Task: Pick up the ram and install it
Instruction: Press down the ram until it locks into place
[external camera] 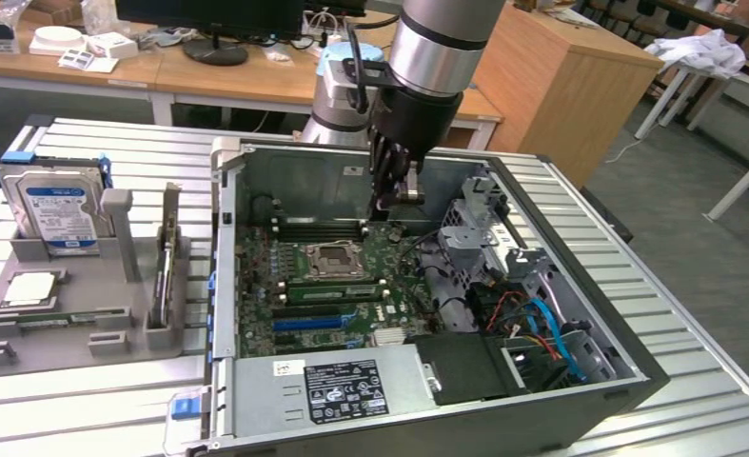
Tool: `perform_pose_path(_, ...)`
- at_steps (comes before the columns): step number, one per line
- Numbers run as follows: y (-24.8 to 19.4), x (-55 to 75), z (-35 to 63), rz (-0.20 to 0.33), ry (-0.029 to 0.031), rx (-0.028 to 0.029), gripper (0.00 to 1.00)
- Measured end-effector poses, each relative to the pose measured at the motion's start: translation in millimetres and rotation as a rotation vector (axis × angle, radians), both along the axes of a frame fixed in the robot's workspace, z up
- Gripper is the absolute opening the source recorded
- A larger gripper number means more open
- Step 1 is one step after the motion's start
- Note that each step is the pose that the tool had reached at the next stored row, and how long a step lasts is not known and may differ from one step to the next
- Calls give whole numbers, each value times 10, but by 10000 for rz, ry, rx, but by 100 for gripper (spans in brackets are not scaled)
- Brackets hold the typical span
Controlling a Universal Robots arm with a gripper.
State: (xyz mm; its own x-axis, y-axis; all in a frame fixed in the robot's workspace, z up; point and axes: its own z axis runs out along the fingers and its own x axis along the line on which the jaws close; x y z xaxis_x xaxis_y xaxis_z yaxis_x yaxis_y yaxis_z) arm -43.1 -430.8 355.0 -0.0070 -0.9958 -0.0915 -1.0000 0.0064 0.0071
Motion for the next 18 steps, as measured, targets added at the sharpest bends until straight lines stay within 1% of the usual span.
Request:
perform_pose_path(4, 0, 0, 0, -1, 0, 0, 11)
perform_pose_path(6, -1, 9, 0, 0, 11, 0, 11)
perform_pose_path(8, 0, 33, 0, -2, 48, -1, 11)
perform_pose_path(13, 0, 101, 0, -11, 168, 0, 11)
perform_pose_path(14, 0, 109, 0, -13, 183, 0, 11)
perform_pose_path(18, 0, 110, 0, -13, 186, -1, 11)
